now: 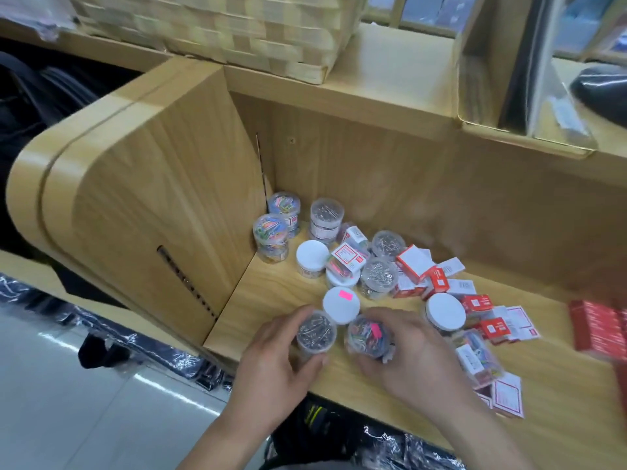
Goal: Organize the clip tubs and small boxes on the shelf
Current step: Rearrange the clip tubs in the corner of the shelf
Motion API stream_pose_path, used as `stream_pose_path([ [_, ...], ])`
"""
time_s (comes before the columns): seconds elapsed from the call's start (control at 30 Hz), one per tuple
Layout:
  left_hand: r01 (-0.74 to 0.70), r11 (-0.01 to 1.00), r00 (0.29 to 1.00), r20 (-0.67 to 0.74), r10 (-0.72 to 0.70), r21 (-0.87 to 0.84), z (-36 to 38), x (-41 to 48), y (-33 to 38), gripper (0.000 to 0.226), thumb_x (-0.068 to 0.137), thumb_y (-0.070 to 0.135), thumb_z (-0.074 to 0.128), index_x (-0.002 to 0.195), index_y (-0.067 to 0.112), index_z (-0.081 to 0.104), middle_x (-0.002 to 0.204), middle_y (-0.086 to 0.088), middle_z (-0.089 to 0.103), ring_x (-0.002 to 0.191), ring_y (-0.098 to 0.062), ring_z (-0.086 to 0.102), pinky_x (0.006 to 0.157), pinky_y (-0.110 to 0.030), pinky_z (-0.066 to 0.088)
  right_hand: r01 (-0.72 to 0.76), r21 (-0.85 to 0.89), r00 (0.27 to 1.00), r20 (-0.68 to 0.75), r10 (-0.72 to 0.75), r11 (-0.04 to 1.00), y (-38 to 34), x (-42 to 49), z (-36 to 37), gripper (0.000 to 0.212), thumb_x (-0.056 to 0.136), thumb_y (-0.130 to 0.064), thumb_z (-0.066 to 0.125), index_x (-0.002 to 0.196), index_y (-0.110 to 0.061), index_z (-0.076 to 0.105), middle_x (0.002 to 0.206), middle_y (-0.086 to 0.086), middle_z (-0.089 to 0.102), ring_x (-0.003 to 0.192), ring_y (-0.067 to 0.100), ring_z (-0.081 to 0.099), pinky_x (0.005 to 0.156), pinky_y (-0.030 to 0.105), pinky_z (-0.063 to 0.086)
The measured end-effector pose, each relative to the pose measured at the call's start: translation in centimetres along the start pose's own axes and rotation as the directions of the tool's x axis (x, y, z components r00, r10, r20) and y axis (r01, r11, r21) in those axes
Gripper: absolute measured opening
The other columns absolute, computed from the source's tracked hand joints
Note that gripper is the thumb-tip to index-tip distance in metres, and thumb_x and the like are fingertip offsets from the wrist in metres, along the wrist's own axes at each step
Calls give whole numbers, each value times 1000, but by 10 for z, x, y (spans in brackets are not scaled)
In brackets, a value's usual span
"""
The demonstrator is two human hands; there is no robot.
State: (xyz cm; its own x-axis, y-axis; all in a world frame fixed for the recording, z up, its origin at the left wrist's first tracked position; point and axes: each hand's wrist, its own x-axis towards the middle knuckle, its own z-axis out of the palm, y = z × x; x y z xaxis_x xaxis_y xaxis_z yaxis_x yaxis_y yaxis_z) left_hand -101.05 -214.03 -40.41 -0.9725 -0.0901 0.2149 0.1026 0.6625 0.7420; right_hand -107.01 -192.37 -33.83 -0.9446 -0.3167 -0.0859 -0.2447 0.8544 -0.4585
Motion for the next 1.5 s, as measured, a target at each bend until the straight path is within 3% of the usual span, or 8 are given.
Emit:
stream_pose_path([
  [0.17, 60, 984, 998, 5, -60, -166, 8, -3, 6, 79, 76, 32, 84, 145, 36, 47, 136, 26, 54, 126, -1, 56, 104, -17, 43, -4, 279, 989, -141, 45, 960, -16, 10, -24, 52, 63, -58, 77, 108, -62, 50, 109, -29, 62, 104, -6, 57, 86, 19, 48],
  [0.33, 102, 967, 993, -40, -114, -232, -8, -7, 2, 77, 79, 33, 84, 147, 22, 51, 143, 21, 53, 135, -2, 50, 108, -17, 40, -6, 520, 1000, -6, 11, 854, -50, 37, -36, 49, 72, -23, 89, 107, -43, 60, 94, -32, 68, 87, -4, 65, 80, 22, 55],
  [0.7, 177, 975, 942, -264, -208, -138, -39, -15, -29, 45, 85, 32, 71, 129, 24, 66, 127, 25, 60, 117, 5, 59, 93, -22, 51, 80, 83, 989, 117, -89, 993, -126, 115, 53, 53, 78, -37, 75, 126, -34, 53, 120, -9, 63, 112, 15, 61, 87, 32, 52],
  [0.87, 135, 991, 944, -303, -131, -9, -35, -16, -30, 39, 87, 31, 66, 126, 27, 65, 135, 17, 58, 122, -1, 57, 102, -19, 45, 56, 188, 994, 81, -72, 981, -119, 124, 70, 44, 70, -29, 82, 110, -32, 63, 99, -12, 69, 94, 10, 66, 75, 27, 50],
  [1.0, 105, 991, 981, -155, -117, -78, -32, -5, -28, 46, 89, 16, 58, 135, 20, 63, 142, 13, 58, 132, 0, 52, 107, -27, 46, 58, 264, 997, 42, -71, 963, -105, 116, 45, 34, 77, -23, 84, 88, -42, 58, 89, -23, 67, 82, -10, 63, 70, 7, 46],
  [1.17, 116, 989, 991, -49, -121, -92, -23, 24, -31, 58, 89, 11, 51, 146, 18, 53, 152, 9, 49, 143, -2, 40, 118, -31, 36, 40, 263, 999, 16, -46, 964, -92, 88, 24, 17, 79, -34, 81, 93, -32, 71, 84, -15, 70, 81, 4, 67, 80, 35, 57],
  [1.4, 65, 987, 981, -172, -90, -145, -24, 19, -7, 41, 92, 28, 57, 129, 15, 67, 135, 10, 61, 129, -6, 55, 106, -32, 47, 61, 203, 991, -129, -35, 977, -56, 32, 4, 19, 80, -42, 72, 94, -30, 72, 83, -16, 69, 77, 4, 65, 73, 35, 56],
  [1.5, -81, 994, 997, -10, 80, -78, -16, 15, 20, 46, 84, 38, 70, 126, 20, 67, 131, 12, 60, 123, -11, 57, 102, -27, 47, 16, 266, 993, -116, 16, 964, -37, 8, 6, 22, 77, -46, 65, 90, -28, 71, 78, -12, 67, 72, 8, 63, 68, 37, 55],
])
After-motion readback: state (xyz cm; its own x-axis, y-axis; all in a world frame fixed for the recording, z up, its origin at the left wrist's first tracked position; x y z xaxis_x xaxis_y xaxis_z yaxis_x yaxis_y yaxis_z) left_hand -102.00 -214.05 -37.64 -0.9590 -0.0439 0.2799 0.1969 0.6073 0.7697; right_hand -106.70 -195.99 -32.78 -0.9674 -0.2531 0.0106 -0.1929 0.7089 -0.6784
